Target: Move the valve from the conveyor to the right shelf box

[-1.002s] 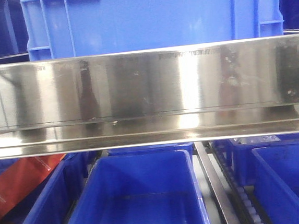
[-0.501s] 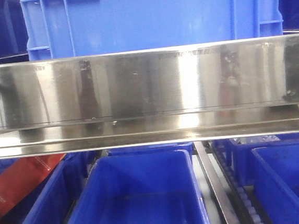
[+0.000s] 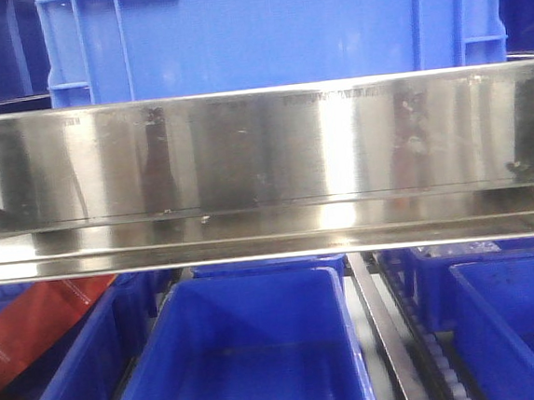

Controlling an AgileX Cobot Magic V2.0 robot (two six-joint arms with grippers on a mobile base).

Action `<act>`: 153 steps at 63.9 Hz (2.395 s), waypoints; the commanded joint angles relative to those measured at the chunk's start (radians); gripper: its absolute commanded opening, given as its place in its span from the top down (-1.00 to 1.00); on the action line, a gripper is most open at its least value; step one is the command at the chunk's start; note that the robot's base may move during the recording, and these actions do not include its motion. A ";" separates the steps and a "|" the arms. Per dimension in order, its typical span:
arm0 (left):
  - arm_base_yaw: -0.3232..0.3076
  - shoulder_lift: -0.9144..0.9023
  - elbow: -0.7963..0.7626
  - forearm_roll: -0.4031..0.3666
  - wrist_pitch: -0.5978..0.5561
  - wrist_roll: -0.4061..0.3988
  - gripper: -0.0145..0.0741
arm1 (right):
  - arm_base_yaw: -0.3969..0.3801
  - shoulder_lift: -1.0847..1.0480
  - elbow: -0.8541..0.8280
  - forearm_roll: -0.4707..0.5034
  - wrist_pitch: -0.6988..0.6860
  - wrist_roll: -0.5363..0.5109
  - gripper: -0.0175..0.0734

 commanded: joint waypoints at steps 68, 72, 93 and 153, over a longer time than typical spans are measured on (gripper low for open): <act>0.125 -0.444 -0.003 0.052 0.152 -0.004 0.92 | -0.002 -0.517 0.091 -0.063 -0.034 -0.006 0.96; 0.155 -0.477 0.024 0.052 0.168 -0.012 0.92 | -0.002 -0.572 0.155 -0.082 -0.045 -0.006 0.96; 0.207 -0.821 0.502 0.052 -0.103 -0.028 0.92 | -0.002 -0.923 0.709 -0.109 -0.310 -0.006 0.96; 0.207 -1.587 1.558 0.029 -0.671 -0.028 0.92 | -0.002 -1.460 1.462 -0.121 -0.649 -0.006 0.97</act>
